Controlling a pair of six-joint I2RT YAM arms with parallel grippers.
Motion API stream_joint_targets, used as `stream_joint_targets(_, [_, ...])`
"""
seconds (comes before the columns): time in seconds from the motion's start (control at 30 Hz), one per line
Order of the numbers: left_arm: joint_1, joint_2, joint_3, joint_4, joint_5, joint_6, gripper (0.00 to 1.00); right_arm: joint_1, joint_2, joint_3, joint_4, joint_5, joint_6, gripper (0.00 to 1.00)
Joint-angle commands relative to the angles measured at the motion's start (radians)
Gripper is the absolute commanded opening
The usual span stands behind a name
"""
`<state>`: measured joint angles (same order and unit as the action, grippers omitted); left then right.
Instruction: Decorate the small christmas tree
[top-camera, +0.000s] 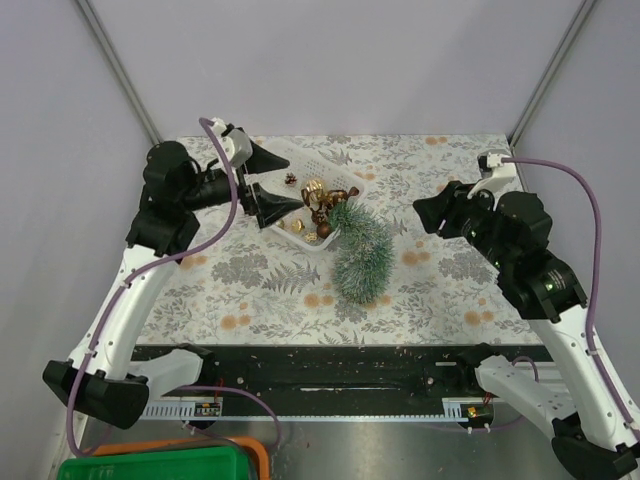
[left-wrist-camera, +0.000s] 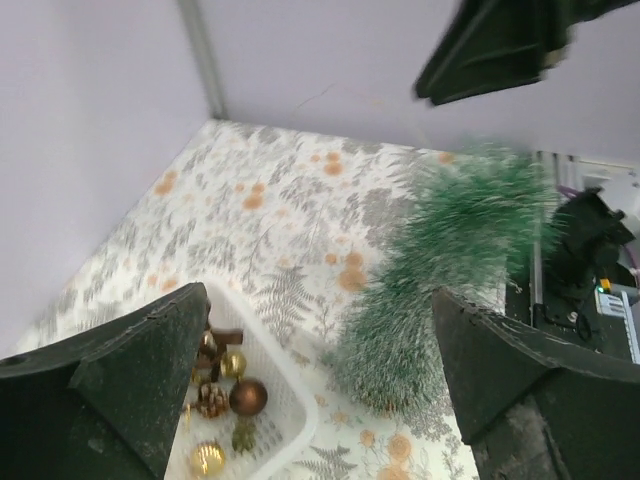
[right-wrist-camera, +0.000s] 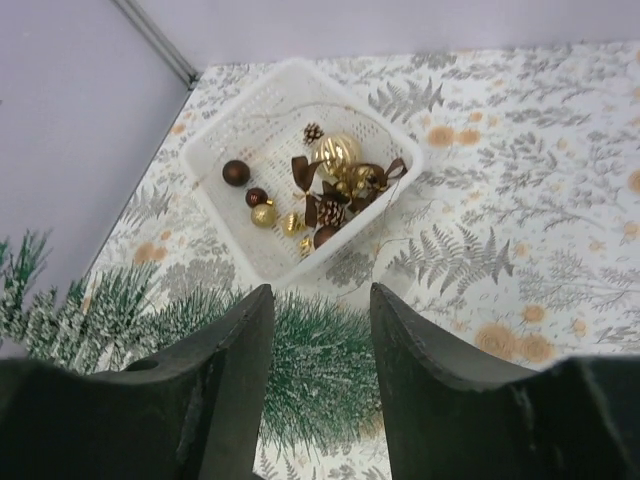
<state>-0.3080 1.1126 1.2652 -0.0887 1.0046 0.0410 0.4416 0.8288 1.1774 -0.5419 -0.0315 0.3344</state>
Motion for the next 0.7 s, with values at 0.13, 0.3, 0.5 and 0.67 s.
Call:
stream_joint_targets(0.13, [0.029,0.185,0.278,-0.526,-0.296,0.121,0.99,0.005,0.143,0.183,0.088,0.130,-0.095,0.58])
stream_joint_targets(0.3, [0.027,0.078,0.122,-0.389,-0.212,0.106,0.99,-0.071,0.347,0.297,0.163,0.096,-0.074,0.64])
stream_joint_targets(0.5, [0.029,0.006,0.053,-0.411,-0.212,0.128,0.99,-0.268,0.538,0.339,0.273,-0.166,0.119,0.66])
stream_joint_targets(0.67, [0.029,0.001,0.054,-0.418,-0.218,0.122,0.99,-0.281,0.679,0.389,0.295,-0.502,0.161,0.56])
